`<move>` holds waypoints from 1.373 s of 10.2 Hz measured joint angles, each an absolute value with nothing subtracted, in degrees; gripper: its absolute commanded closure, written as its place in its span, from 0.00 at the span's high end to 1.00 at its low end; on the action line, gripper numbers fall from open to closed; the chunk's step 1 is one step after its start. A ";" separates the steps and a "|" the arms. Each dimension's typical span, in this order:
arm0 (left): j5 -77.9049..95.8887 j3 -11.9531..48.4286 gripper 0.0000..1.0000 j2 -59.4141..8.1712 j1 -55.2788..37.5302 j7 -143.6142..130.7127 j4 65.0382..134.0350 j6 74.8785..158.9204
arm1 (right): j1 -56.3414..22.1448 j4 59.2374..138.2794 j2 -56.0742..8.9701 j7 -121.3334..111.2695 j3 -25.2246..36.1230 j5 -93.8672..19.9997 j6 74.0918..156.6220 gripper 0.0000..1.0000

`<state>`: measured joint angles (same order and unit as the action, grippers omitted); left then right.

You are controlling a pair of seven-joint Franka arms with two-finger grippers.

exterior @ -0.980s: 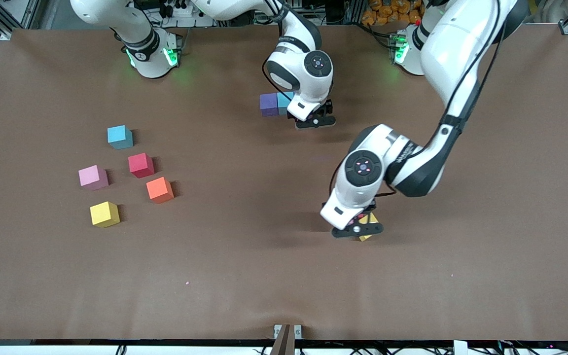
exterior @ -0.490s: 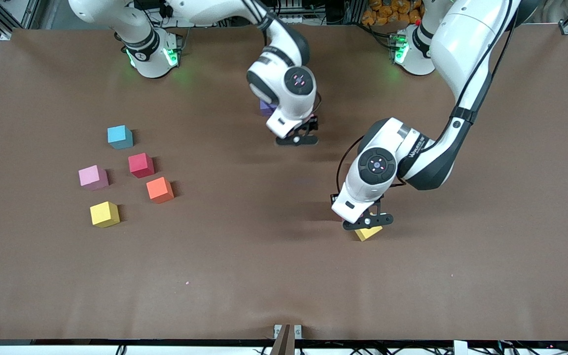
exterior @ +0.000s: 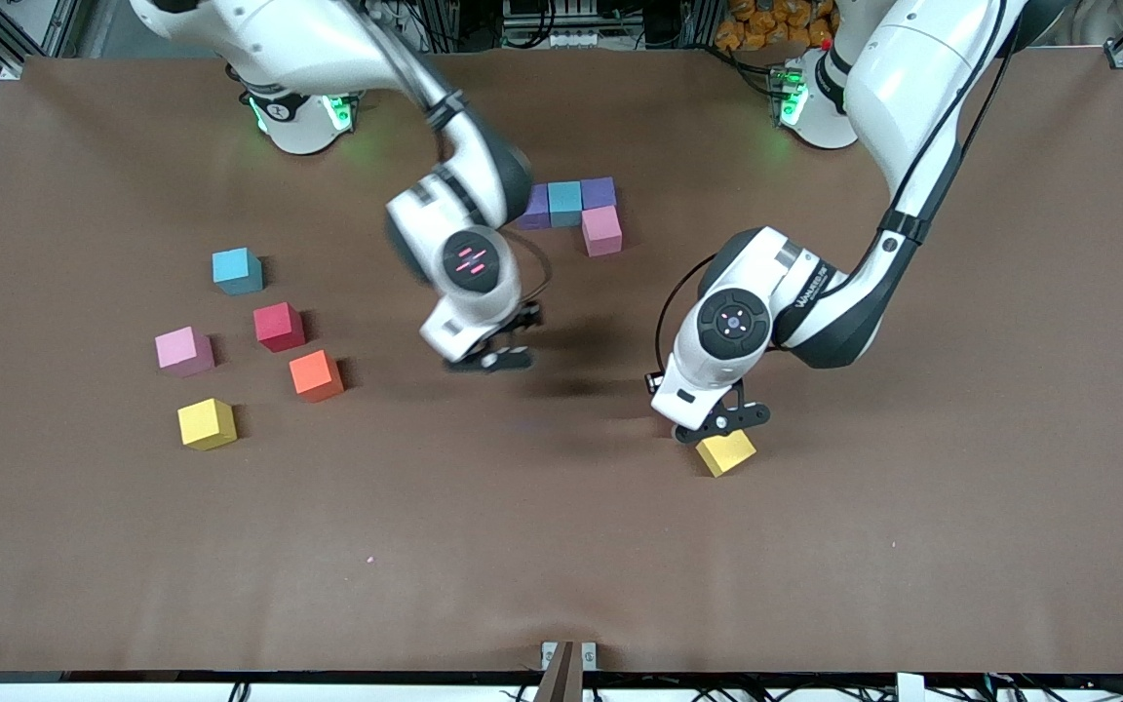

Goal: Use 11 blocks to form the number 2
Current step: 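Carry the pink block with the left gripper while the right gripper grasps orange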

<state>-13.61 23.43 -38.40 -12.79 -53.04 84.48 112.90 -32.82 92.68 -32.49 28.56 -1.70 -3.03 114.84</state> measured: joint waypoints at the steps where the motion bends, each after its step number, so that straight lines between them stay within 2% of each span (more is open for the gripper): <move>1: -13.60 23.82 0.11 -38.34 -12.84 -54.65 84.86 112.90 | -29.08 93.79 -31.66 23.43 -1.67 -2.54 114.65 1.00; 3: -13.60 25.26 0.11 -38.29 -12.93 -57.95 86.44 113.07 | -22.46 95.55 -30.66 14.31 -1.70 0.17 114.61 1.00; 5: -13.59 26.63 0.11 -38.26 -13.05 -60.85 87.95 113.68 | -19.02 96.95 -30.54 6.76 -1.74 2.35 114.93 1.00; 9: -13.59 27.70 0.11 -38.25 -14.48 -66.52 92.90 119.26 | -15.75 99.09 -30.44 -9.36 -1.74 2.89 115.84 1.00; 14: -13.59 28.07 0.10 -38.19 -15.08 -70.84 100.12 127.61 | -12.64 106.19 -28.56 -17.21 -1.74 3.01 124.58 1.00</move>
